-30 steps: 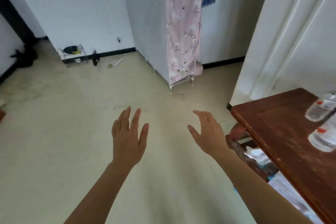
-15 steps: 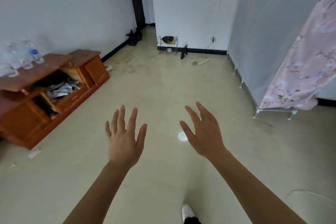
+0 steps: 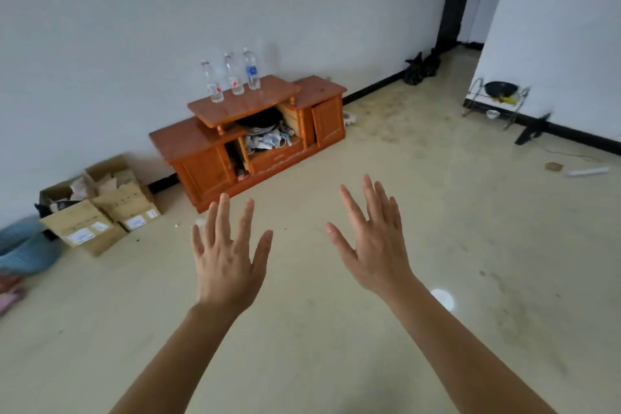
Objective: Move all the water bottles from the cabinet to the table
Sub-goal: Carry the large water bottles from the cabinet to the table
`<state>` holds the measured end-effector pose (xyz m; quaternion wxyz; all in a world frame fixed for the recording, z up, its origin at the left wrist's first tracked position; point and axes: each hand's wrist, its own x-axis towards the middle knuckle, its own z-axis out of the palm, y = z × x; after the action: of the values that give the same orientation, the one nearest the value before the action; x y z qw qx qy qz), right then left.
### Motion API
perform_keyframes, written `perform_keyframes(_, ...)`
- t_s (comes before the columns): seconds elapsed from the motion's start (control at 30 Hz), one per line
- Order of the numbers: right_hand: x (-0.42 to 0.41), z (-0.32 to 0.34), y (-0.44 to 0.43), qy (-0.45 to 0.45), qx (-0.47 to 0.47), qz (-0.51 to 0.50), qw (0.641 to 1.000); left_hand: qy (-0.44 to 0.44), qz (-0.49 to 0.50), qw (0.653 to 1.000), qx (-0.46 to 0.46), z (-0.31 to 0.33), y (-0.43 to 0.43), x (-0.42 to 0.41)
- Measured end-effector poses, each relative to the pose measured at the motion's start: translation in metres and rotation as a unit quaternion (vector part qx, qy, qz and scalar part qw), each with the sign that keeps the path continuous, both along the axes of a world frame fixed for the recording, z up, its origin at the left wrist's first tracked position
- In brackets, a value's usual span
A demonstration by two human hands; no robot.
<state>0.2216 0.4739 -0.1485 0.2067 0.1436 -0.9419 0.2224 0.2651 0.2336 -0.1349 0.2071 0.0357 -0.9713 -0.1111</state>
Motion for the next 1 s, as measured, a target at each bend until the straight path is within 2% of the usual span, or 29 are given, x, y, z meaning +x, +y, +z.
perform_keyframes(0.13, -0.089, -0.008, -0.043, 0.007, 0.014, 0.042, 0.999, 0.005, 0.045, 0.999, 0.027, -0.012, -0.04, -0.065)
perform_keyframes(0.23, -0.173, -0.01, -0.081, 0.009, 0.039, 0.058, 0.997, 0.02, 0.059, 0.997, 0.043, -0.019, -0.076, -0.144)
perform_keyframes(0.37, -0.272, 0.015, -0.117, 0.035, 0.056, 0.055, 0.996, 0.048, 0.061, 0.996, 0.052, 0.005, -0.111, -0.243)
perform_keyframes(0.6, -0.434, 0.073, -0.143, 0.102, 0.001, 0.038, 0.994, 0.107, 0.034, 0.993, 0.041, 0.074, -0.147, -0.413)
perform_keyframes(0.77, -0.55, 0.062, -0.138, 0.118, -0.017, 0.024, 0.993, 0.115, 0.027, 0.992, 0.035, 0.065, -0.148, -0.529)
perform_keyframes(1.0, -0.752, 0.049, -0.131, 0.082, -0.067, 0.022, 0.994, 0.067, 0.025, 0.997, 0.011, 0.055, -0.129, -0.727)
